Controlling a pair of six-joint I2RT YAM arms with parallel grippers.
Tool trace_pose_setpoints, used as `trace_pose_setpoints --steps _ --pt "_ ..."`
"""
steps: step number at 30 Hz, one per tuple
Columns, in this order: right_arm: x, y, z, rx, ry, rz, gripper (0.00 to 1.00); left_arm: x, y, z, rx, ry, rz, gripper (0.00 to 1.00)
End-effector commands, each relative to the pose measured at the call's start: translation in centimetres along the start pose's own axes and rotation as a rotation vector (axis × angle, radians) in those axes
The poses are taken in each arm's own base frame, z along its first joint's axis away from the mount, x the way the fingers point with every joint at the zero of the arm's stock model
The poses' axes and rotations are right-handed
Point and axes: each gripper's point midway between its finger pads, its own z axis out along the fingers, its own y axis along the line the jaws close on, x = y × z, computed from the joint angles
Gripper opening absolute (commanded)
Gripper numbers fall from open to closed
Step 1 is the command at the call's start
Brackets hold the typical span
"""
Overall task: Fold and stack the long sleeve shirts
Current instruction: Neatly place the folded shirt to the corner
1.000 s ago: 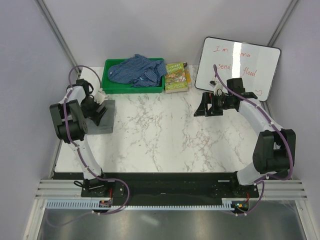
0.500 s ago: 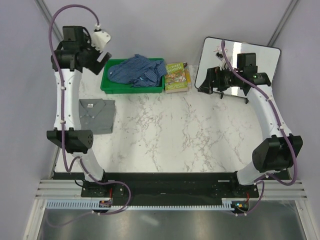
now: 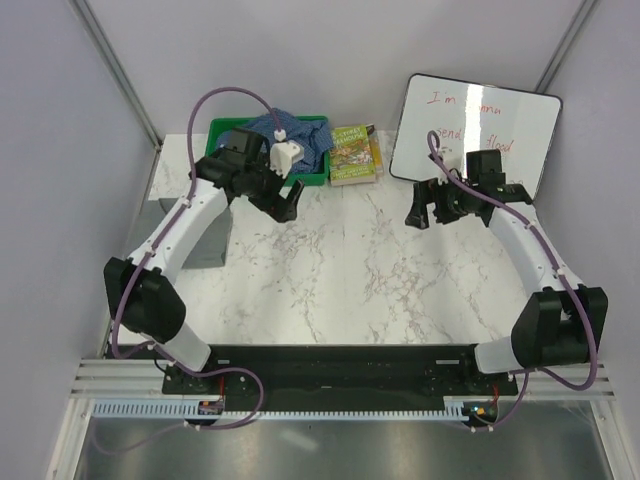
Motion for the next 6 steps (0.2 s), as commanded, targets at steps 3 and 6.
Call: trace_pose_setpoints --steps 3,6 --pt "2.2 -0.5 0.6 0.025 -0.014 -0.024 0.98 1.7 0.2 0.8 -0.058 -0.055 -0.067 0.99" --pt "2.2 -0.6 0.9 0.026 -0.011 -0.025 0.98 2.0 0.1 1.1 -0.052 -0.064 -0.084 0.99"
